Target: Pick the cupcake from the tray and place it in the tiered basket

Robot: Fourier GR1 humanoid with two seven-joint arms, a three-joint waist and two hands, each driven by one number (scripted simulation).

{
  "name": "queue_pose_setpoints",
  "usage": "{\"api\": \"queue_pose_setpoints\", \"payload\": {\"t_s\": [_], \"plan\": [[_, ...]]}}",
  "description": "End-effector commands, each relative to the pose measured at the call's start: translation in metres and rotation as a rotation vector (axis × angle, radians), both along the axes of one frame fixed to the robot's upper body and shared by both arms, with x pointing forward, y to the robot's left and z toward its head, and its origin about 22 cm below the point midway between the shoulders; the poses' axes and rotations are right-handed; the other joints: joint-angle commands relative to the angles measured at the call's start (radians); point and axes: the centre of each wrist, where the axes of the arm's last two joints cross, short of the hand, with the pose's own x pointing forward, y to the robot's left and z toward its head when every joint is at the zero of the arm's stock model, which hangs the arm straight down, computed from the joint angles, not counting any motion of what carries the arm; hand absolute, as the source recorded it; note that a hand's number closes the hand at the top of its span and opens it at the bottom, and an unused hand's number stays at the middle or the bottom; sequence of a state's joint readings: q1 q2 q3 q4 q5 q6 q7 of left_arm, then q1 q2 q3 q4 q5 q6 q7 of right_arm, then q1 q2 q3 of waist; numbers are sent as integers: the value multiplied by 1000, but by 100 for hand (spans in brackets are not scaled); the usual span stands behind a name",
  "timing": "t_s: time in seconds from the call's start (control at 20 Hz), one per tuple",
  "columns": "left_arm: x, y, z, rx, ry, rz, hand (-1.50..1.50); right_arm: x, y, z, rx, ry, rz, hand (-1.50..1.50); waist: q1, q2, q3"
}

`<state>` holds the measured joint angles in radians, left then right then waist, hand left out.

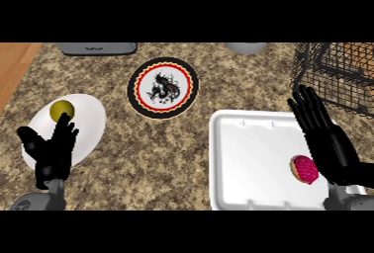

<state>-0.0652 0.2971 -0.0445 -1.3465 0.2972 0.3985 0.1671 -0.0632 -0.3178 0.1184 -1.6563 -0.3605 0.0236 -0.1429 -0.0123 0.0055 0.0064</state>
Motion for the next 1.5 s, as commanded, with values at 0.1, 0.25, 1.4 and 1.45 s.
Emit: {"api": "queue_pose_setpoints", "payload": {"t_s": [0.1, 0.25, 1.4, 1.45], "plan": [[-13, -3, -9, 97, -6, -80, 0, -11, -66, 26, -155, -75, -443, 150, -27, -13, -8], [-26, 4, -16, 180, -6, -106, 0, -36, -128, 38, -331, -127, -796, 150, -96, -22, -10], [-40, -57, -30, 152, -54, -296, 0, -193, -70, 36, -649, 693, -1056, -150, 48, 17, -16], [-35, -54, -24, 153, -67, -292, 0, -197, -66, 40, -684, 732, -1063, -150, 45, 16, -16]]}}
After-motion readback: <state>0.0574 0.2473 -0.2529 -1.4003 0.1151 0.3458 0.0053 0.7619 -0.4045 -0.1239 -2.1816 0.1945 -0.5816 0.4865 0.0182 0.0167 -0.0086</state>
